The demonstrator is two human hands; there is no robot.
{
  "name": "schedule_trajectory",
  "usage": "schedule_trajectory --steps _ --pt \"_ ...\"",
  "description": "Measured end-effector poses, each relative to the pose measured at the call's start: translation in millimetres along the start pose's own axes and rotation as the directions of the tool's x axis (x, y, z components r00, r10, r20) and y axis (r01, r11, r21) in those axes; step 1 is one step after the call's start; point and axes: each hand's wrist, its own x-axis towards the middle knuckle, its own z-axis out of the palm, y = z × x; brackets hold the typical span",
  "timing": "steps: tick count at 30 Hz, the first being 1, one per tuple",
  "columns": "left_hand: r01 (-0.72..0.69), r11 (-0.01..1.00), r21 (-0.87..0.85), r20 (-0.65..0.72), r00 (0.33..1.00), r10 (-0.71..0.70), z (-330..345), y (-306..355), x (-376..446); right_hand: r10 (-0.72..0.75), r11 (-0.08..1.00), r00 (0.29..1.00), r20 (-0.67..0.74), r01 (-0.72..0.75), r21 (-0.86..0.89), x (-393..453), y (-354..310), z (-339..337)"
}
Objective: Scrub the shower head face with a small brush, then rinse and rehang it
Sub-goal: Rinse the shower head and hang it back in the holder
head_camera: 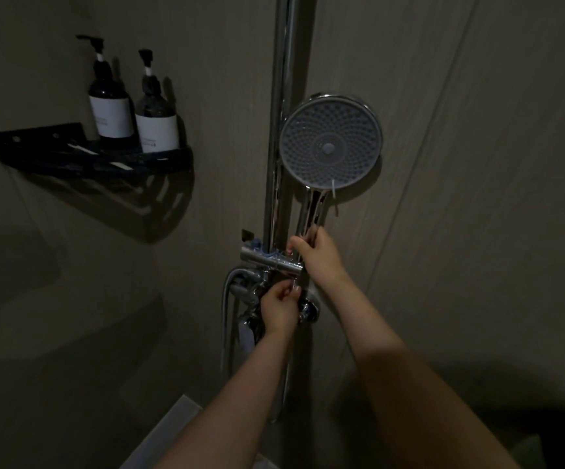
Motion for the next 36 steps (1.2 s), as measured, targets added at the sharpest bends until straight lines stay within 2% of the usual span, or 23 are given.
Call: schedule_trajectory --steps 5,19,27,31,36 --pt "-0.071 0.988 0.139 0.047 0.997 0.065 -4 -1 2 -0.003 1.000 1.000 -0.014 0.003 -0.002 0 3 2" --pt "-0.078 0.988 0.134 0.087 0.994 0.067 -5 -4 7 0.041 0.999 0.998 -0.038 -0.041 0.008 -1 9 5" --pt "-0.047 0.982 0.184 0.150 0.989 0.019 -10 -1 10 0.118 0.993 0.990 -0.080 -0.119 -0.013 -2 5 9" --pt "-0.021 0.973 0.231 0.210 0.977 -0.029 -15 9 11 0.168 0.985 0.986 -0.024 -0.168 -0.042 -6 -2 8" --pt "0.007 0.946 0.323 0.202 0.976 -0.076 -20 24 14 0.203 0.970 0.970 -0.135 -0.218 -0.105 -19 -10 9"
